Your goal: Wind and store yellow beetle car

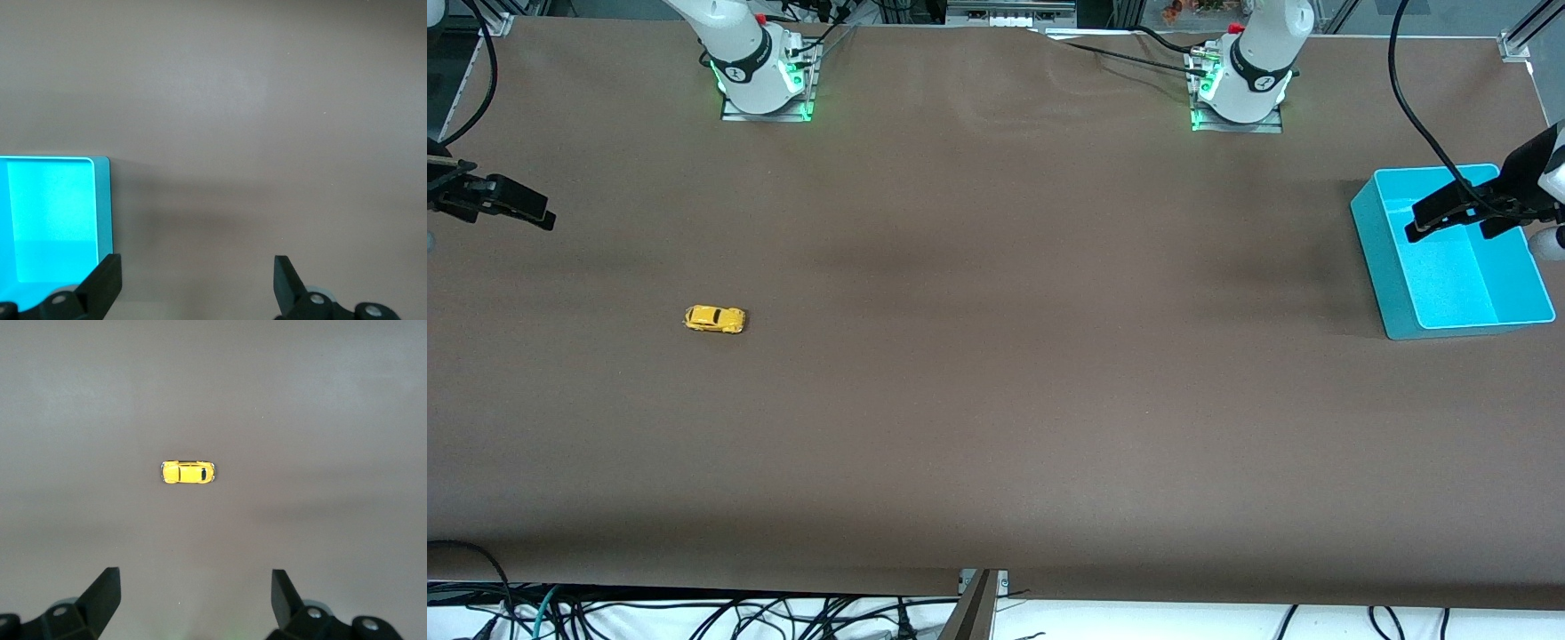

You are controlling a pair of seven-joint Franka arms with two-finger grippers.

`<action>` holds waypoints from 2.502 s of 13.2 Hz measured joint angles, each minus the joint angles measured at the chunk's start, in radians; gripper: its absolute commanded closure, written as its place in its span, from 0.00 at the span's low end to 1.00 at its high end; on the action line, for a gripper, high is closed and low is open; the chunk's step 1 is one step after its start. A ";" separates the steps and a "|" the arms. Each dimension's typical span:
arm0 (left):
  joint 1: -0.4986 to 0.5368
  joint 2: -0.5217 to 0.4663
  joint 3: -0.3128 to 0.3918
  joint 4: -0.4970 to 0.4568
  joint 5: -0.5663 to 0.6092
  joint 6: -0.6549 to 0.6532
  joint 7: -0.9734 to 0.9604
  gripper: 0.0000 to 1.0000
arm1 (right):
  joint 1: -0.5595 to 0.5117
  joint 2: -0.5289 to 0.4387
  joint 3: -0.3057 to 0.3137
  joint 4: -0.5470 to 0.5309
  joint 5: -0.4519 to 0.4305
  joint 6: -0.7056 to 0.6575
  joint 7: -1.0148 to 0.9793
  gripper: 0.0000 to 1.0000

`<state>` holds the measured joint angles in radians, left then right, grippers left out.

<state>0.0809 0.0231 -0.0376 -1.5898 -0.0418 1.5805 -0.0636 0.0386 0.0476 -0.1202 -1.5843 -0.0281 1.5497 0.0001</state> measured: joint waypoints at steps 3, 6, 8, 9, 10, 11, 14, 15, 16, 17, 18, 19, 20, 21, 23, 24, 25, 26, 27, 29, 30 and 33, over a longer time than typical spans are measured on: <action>0.000 0.000 0.000 0.000 0.000 0.000 0.000 0.00 | 0.000 0.001 0.000 0.000 0.000 0.000 0.000 0.00; 0.000 0.000 0.000 0.000 0.000 -0.001 0.000 0.00 | 0.000 0.001 0.000 0.000 0.000 0.001 0.000 0.00; 0.000 0.000 0.000 0.000 0.000 -0.001 0.000 0.00 | 0.000 0.002 0.000 0.000 0.000 0.001 0.000 0.00; 0.000 0.000 0.000 0.000 0.000 -0.001 0.000 0.00 | 0.000 0.002 0.000 0.000 0.000 0.001 0.000 0.00; 0.000 0.000 -0.001 0.000 0.000 -0.001 0.000 0.00 | 0.000 0.002 0.000 0.000 0.000 0.001 0.000 0.00; 0.000 0.000 -0.001 0.000 0.000 -0.001 0.000 0.00 | 0.000 0.002 0.000 0.000 0.000 0.001 0.000 0.00; 0.000 0.000 -0.001 0.000 0.000 -0.001 0.000 0.00 | 0.000 0.003 0.000 0.000 0.000 0.001 0.000 0.00; 0.000 0.000 -0.001 0.000 0.000 -0.001 0.000 0.00 | 0.000 0.004 0.000 0.001 0.000 0.001 0.000 0.00; 0.000 0.000 -0.001 0.000 0.000 -0.001 0.000 0.00 | 0.000 0.005 0.000 0.001 0.000 0.001 0.000 0.00; 0.000 0.000 -0.001 0.000 0.000 -0.001 0.000 0.00 | 0.000 0.006 0.000 0.001 0.000 0.001 0.000 0.00; 0.000 0.000 -0.001 0.000 0.000 -0.001 0.000 0.00 | 0.000 0.007 0.001 0.001 0.000 0.001 0.000 0.00; 0.000 0.000 -0.001 0.000 0.000 -0.001 0.000 0.00 | 0.002 0.007 0.002 0.001 0.001 0.001 0.000 0.00; 0.000 0.000 -0.001 0.000 0.000 -0.001 0.000 0.00 | 0.007 0.008 0.006 0.001 0.003 0.001 0.000 0.00; 0.000 0.000 -0.001 0.000 0.000 -0.001 0.000 0.00 | 0.015 0.009 0.011 0.001 0.004 0.000 0.000 0.00; 0.000 0.000 -0.001 0.000 0.000 -0.001 0.000 0.00 | 0.042 0.018 0.020 0.001 0.006 -0.004 0.000 0.00; 0.000 0.000 -0.001 0.000 0.000 -0.001 0.000 0.00 | 0.059 0.024 0.023 0.001 0.006 -0.006 0.000 0.00; 0.000 0.000 -0.001 0.000 0.000 -0.001 0.000 0.00 | 0.073 0.031 0.025 0.000 0.006 -0.010 0.000 0.00; 0.000 0.000 -0.001 0.000 0.000 -0.001 0.000 0.00 | 0.084 0.038 0.026 0.000 0.006 -0.020 0.000 0.00; 0.000 0.000 -0.001 0.000 0.000 -0.001 0.000 0.00 | 0.089 0.044 0.026 0.000 0.006 -0.034 0.000 0.00; 0.000 0.000 -0.001 0.000 0.000 -0.001 0.000 0.00 | 0.089 0.051 0.026 0.000 0.006 -0.048 -0.001 0.00; 0.000 0.000 -0.001 0.000 0.000 -0.001 0.000 0.00 | 0.089 0.051 0.026 0.000 0.006 -0.056 -0.014 0.00; 0.000 0.000 -0.001 0.000 0.000 -0.001 0.000 0.00 | 0.089 0.063 0.026 0.000 0.005 -0.081 -0.215 0.00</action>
<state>0.0809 0.0232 -0.0387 -1.5898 -0.0418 1.5790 -0.0635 0.1280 0.1106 -0.0945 -1.5844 -0.0234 1.4689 -0.2150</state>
